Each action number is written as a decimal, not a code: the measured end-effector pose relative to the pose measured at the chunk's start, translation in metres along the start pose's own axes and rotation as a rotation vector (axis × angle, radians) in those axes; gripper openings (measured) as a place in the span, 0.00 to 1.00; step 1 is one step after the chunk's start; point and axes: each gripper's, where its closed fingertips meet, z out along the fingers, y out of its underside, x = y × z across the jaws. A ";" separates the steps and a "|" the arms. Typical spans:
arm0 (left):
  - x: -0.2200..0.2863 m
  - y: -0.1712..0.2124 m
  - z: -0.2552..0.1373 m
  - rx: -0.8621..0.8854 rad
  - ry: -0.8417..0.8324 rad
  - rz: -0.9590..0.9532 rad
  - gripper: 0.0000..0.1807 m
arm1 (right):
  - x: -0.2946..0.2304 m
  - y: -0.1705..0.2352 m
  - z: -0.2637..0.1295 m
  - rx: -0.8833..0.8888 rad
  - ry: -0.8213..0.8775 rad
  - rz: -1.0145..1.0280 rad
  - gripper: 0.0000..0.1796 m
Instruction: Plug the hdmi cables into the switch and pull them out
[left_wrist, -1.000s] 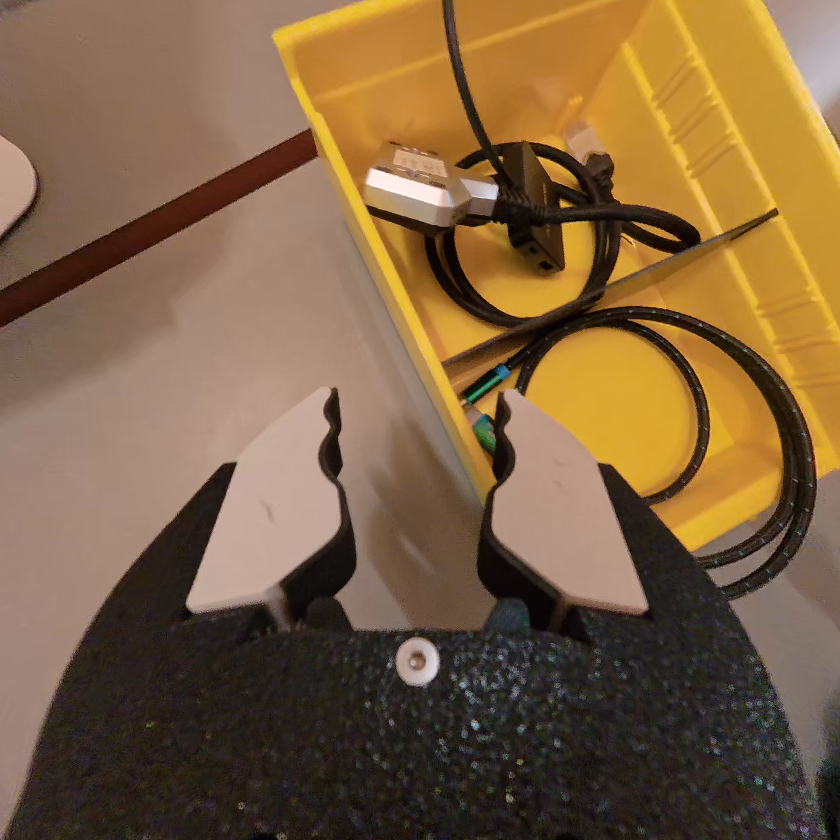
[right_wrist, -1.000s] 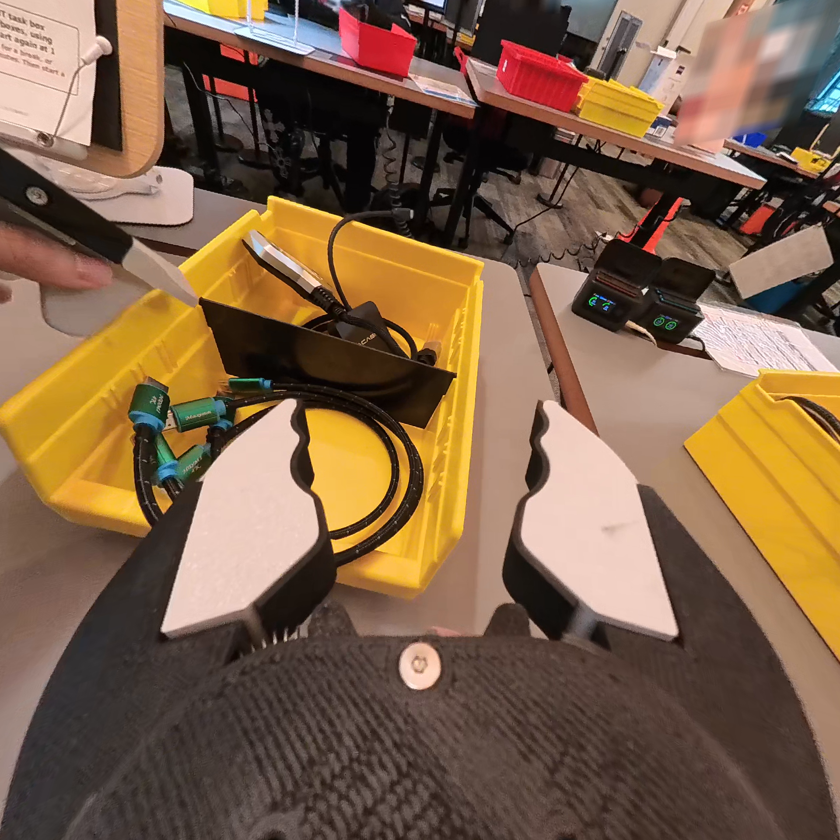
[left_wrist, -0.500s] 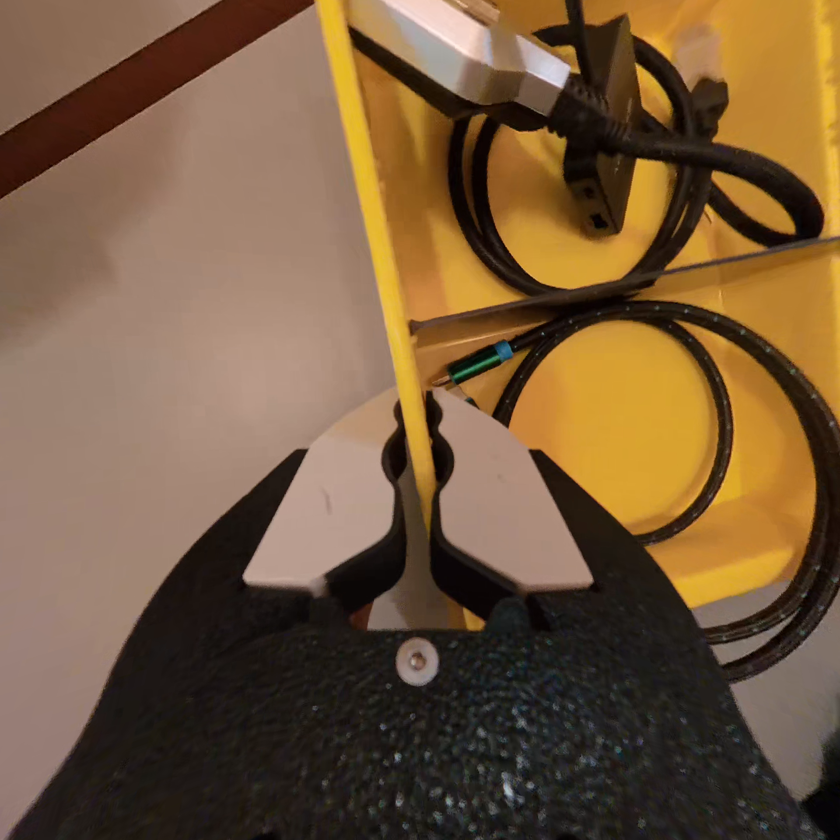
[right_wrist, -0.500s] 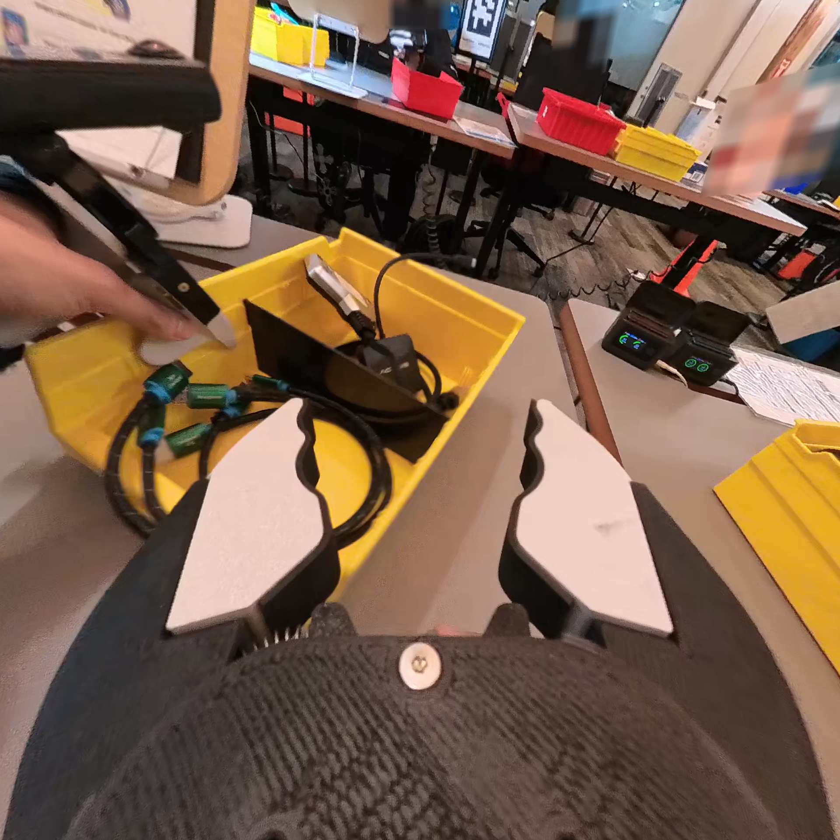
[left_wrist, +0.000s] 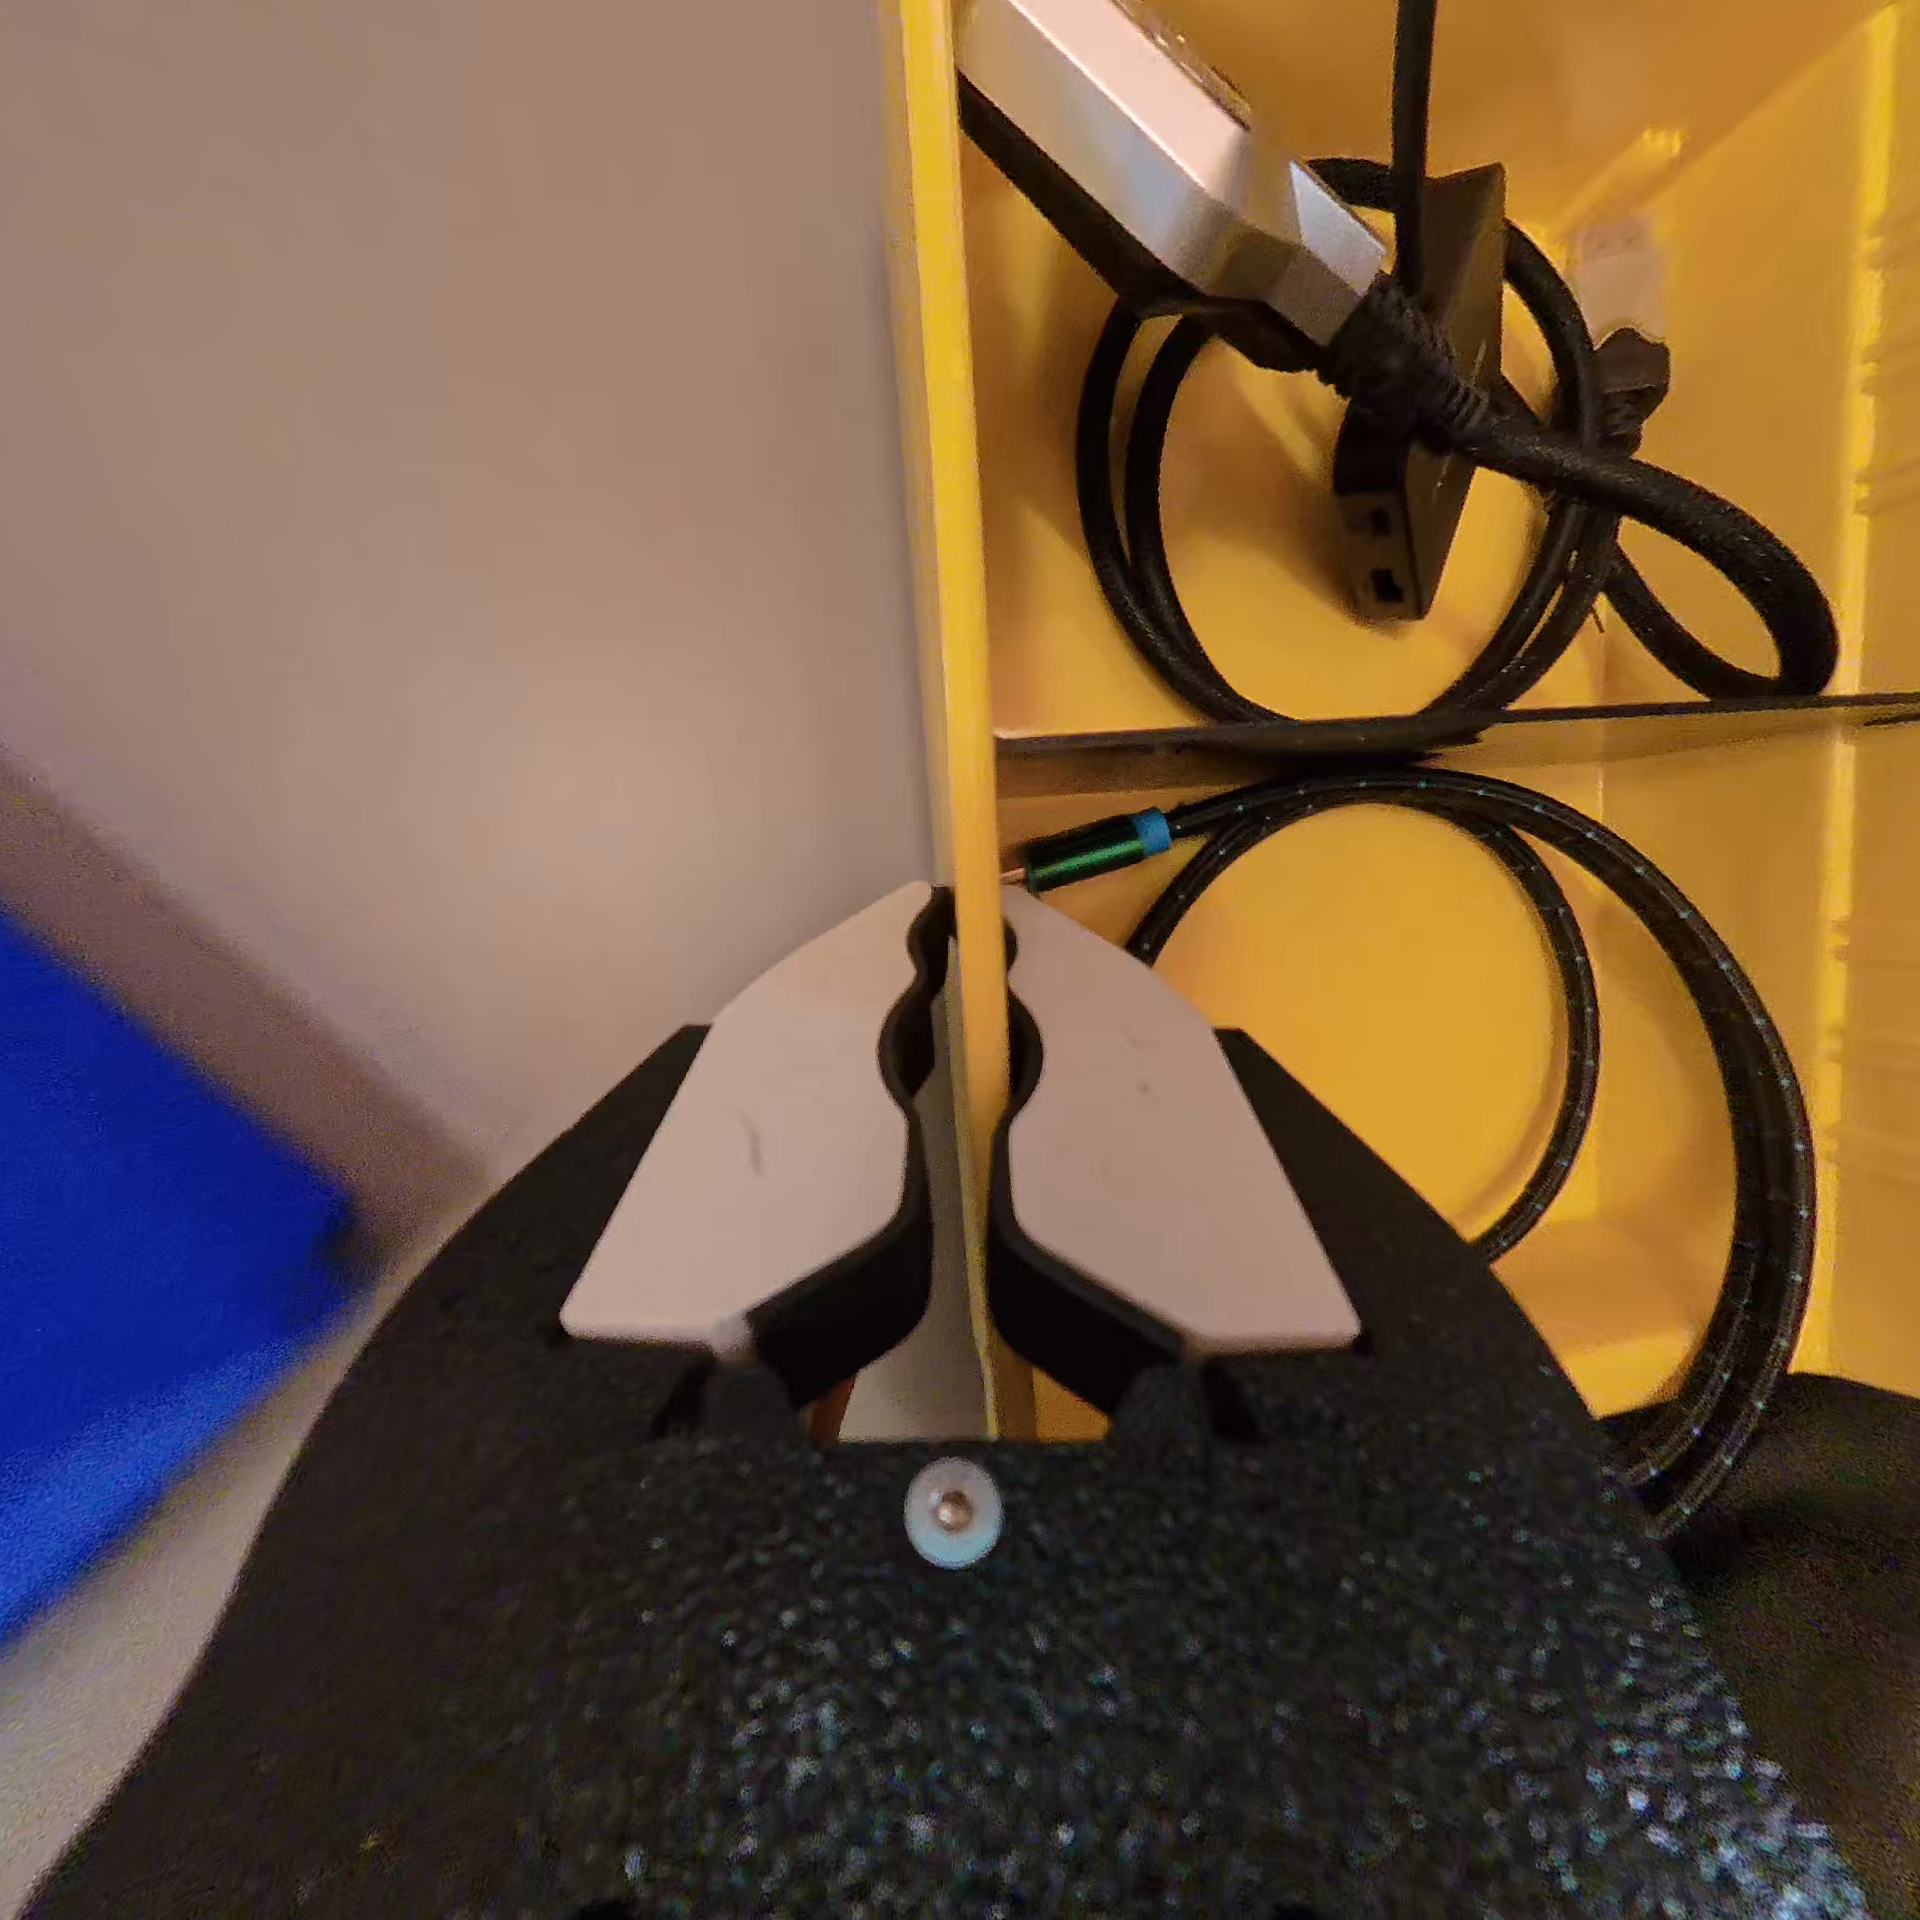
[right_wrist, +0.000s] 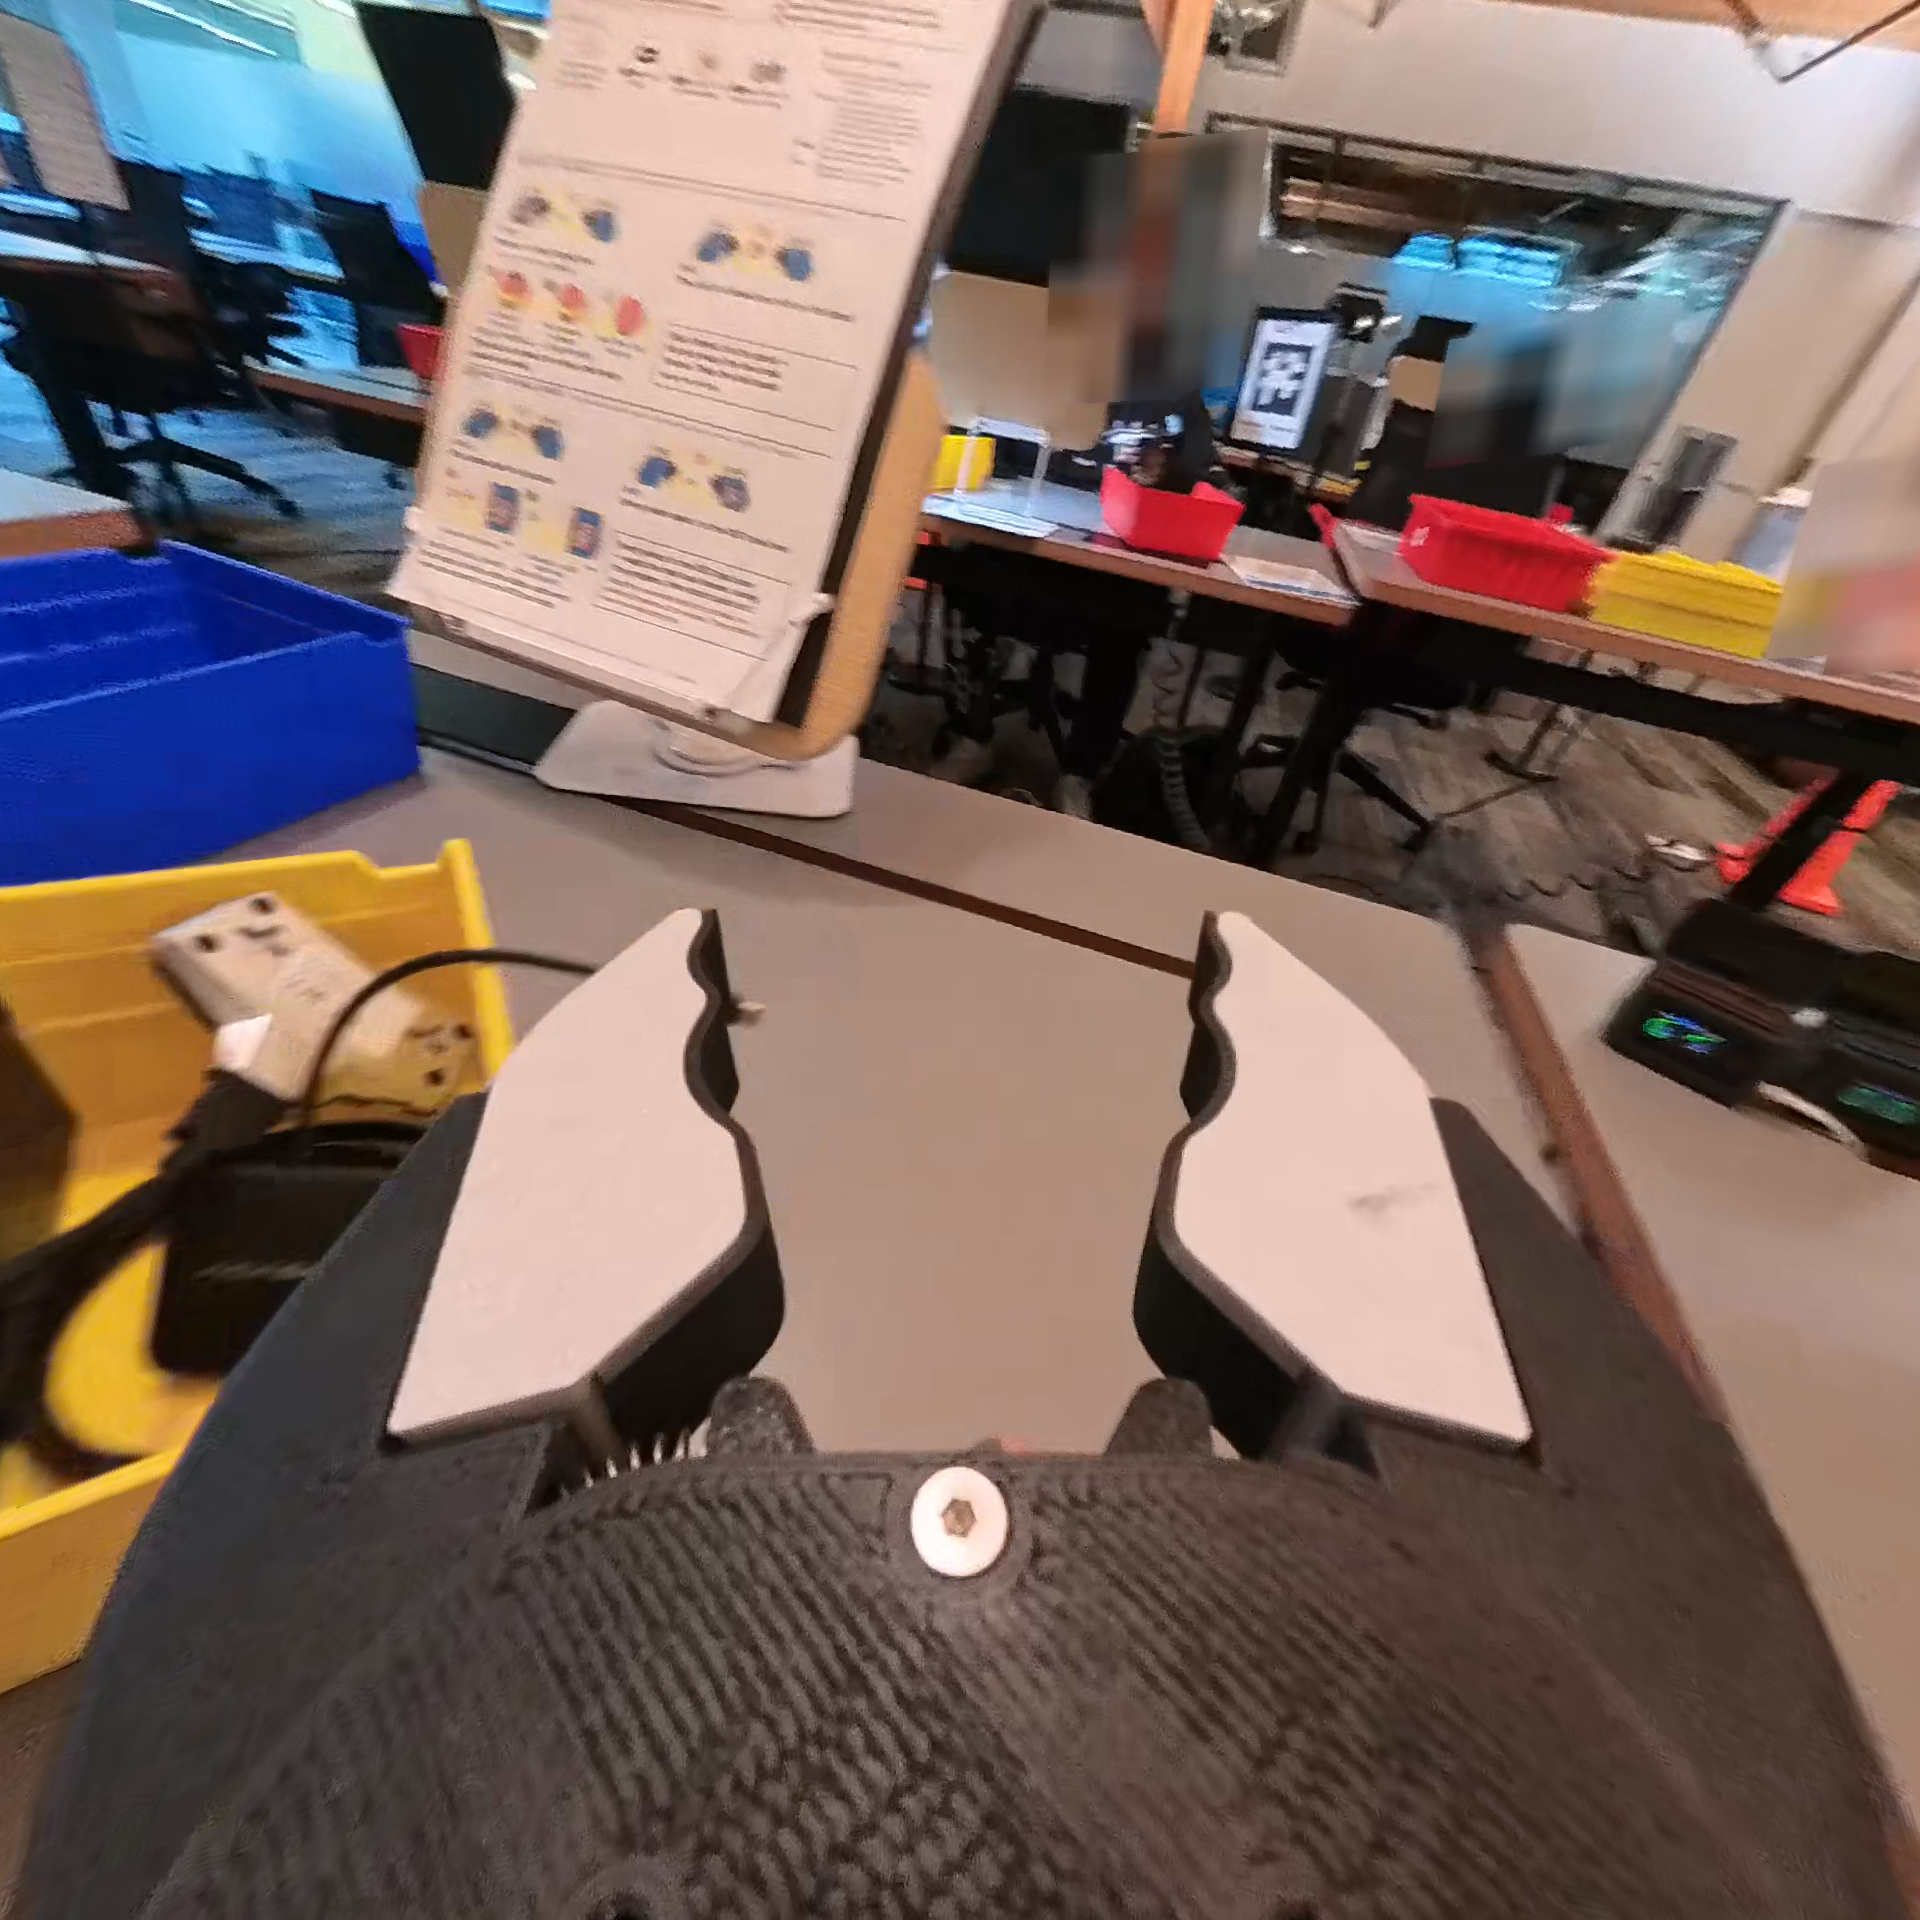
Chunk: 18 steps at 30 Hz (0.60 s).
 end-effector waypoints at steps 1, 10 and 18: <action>-0.004 0.028 -0.014 -0.003 -0.006 -0.004 0.02 | -0.014 0.001 0.006 -0.005 -0.041 0.013 0.48; -0.036 0.237 -0.120 0.033 -0.118 -0.247 0.02 | -0.194 0.012 0.060 -0.066 -0.467 0.143 0.52; -0.083 0.347 -0.183 0.098 -0.301 -0.547 0.03 | -0.348 0.004 0.164 -0.219 -0.541 0.296 0.56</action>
